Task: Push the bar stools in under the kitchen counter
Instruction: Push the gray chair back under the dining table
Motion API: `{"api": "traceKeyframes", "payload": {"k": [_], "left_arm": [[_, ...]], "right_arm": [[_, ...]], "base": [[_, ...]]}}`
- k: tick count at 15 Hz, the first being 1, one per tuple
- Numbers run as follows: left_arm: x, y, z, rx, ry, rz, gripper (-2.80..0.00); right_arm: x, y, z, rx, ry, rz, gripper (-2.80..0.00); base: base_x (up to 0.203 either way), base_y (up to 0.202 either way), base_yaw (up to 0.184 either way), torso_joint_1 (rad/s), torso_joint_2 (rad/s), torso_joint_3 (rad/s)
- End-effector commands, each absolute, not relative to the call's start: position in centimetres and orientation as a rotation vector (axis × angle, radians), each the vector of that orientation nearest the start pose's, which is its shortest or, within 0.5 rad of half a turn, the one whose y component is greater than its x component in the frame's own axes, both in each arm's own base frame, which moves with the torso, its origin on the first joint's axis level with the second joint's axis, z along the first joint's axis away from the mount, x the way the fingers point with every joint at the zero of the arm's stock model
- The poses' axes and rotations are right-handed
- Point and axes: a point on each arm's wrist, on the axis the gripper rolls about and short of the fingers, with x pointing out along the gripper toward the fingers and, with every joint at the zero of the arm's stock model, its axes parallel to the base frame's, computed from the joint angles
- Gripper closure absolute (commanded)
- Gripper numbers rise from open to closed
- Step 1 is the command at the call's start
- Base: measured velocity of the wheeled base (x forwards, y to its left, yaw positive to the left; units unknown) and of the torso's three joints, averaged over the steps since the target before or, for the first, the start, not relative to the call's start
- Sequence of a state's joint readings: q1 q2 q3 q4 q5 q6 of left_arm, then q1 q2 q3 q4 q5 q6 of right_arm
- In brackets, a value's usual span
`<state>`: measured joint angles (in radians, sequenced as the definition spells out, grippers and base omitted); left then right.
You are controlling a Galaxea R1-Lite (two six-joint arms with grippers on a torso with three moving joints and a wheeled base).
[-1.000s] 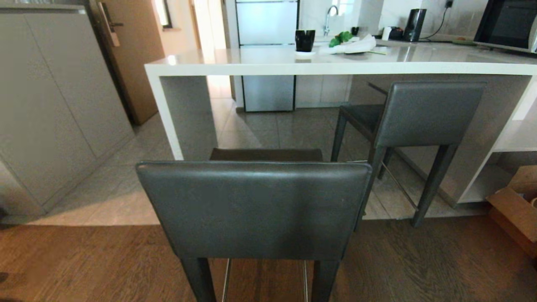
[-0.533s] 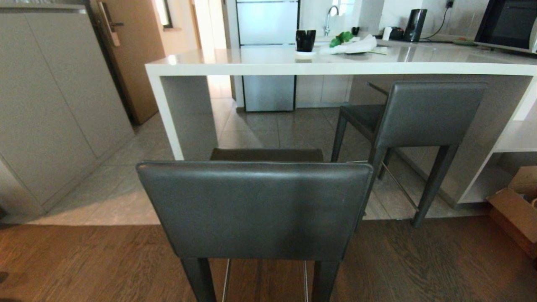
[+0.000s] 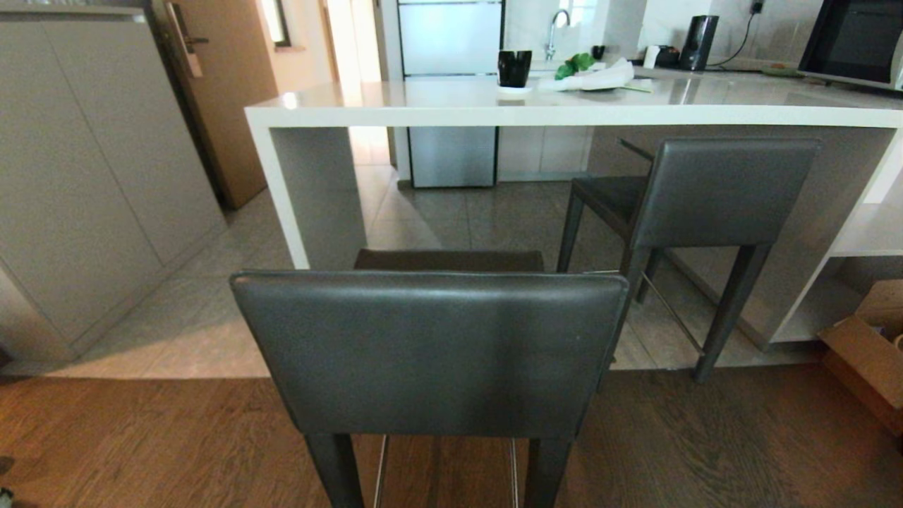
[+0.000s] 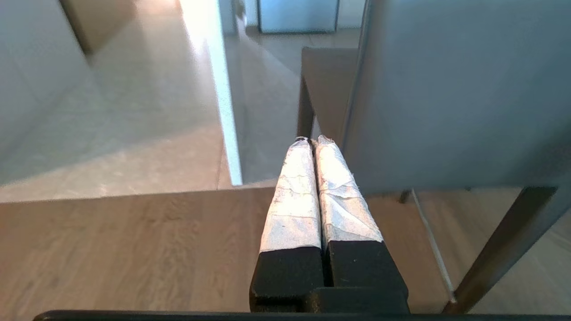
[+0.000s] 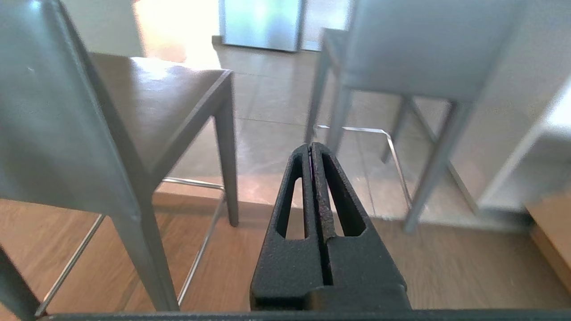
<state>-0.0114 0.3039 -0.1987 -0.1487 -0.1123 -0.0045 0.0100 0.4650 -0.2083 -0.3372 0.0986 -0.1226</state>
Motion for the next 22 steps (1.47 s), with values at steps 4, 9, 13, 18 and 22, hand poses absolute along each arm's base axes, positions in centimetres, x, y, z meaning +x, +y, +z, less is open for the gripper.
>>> {"api": "traceKeyframes", "payload": {"k": [4,9,13,18,22], "left_arm": [[12.5,-0.8,16.6,-0.031,0.130,-0.170,0.00],[18.1,-3.1,14.8,-0.026,0.096,-0.284,0.00],[19.7,-3.7,11.9,0.000,0.085,-0.304,0.00],[20.9,-4.2,10.3,0.017,0.121,-0.310,0.00],[22.0,-4.3,10.0,0.018,0.126,-0.301,0.00]], "right_arm": [[8.4,0.9,17.7,-0.136,0.048,0.227,0.00],[15.0,4.6,16.6,-0.156,0.084,0.358,0.00],[18.8,9.9,16.2,-0.149,-0.018,0.313,0.00],[20.0,11.7,16.4,-0.147,-0.036,0.339,0.00],[20.2,12.2,16.2,-0.151,-0.029,0.354,0.00]], "base": [[0.000,0.000,0.000,0.000,0.00,0.000],[0.000,0.000,0.000,0.000,0.00,0.000],[0.000,0.000,0.000,0.000,0.00,0.000],[0.000,0.000,0.000,0.000,0.00,0.000],[0.000,0.000,0.000,0.000,0.00,0.000]]}}
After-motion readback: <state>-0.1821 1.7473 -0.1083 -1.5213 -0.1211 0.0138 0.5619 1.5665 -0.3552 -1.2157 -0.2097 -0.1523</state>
